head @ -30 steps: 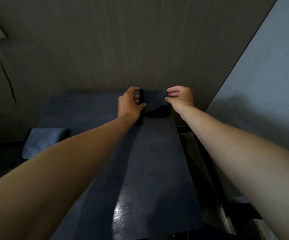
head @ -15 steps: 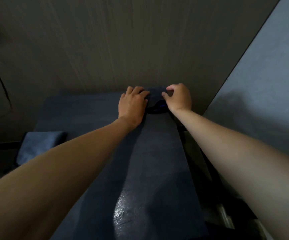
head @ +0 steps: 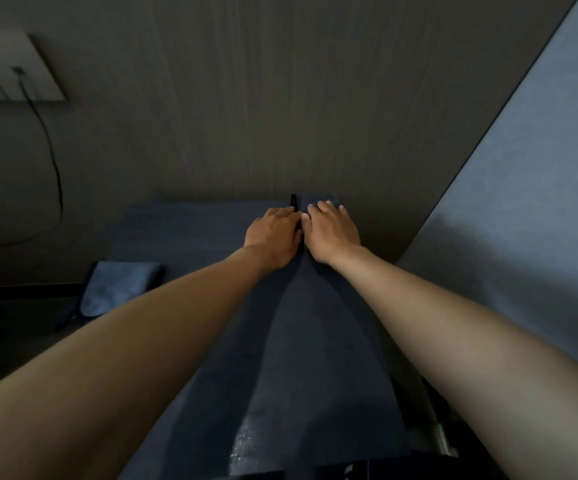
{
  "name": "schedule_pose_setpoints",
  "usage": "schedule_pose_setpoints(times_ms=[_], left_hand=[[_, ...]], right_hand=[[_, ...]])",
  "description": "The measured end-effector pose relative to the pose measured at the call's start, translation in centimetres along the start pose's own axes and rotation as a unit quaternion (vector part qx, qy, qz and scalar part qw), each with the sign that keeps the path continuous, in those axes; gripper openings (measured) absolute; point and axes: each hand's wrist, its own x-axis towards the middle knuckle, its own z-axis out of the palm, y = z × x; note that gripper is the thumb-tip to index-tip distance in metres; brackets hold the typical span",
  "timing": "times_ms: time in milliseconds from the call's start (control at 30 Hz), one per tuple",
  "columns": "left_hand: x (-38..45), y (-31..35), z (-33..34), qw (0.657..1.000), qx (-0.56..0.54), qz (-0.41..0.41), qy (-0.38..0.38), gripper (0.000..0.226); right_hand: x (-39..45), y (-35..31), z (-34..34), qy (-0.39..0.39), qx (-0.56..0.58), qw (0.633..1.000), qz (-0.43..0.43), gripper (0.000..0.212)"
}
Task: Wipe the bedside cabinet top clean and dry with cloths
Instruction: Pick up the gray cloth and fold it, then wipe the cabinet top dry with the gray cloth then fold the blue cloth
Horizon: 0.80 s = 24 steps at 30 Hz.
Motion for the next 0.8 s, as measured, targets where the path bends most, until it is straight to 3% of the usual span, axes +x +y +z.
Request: schedule_pose_setpoints(times_ms=[167,333,533,633,733,800], left_hand=[[-3.9,-2.7,-2.8,0.999,-0.004,-0.033,0.015,0.034],[-8.8,-6.7,-4.5,0.993,-0.022,-0.116,0.018,0.035],[-15.0,-10.2,-6.0,0.979,-0.026,-0.195,0.046,0.034],[-17.7,-11.9,-6.2,0.974,-0.034,-0.225,0.010,0.043],[-19.9,-13.5,-6.0,0.973,-0.053,-0.223,-0.025,0.056],[-21.0,-13.9,-5.6,0.977,-0.055,-0.203,-0.018,0.050]], right_hand=[[-1.9,-5.4,-0.9,-0.053,0.081,0.995,-0.037,0.054],[-4.6,-11.9,-0.6,-0.089,0.110,0.987,-0.071,0.056],[-8.3,-19.3,-0.1,-0.129,0.187,0.972,-0.064,0.054],[-9.6,-22.2,0.4,-0.153,0.222,0.961,-0.057,0.053],[-10.4,-24.5,0.8,-0.164,0.272,0.948,-0.025,0.047],[-10.7,-25.1,0.9,-0.173,0.295,0.940,0.005,0.042]])
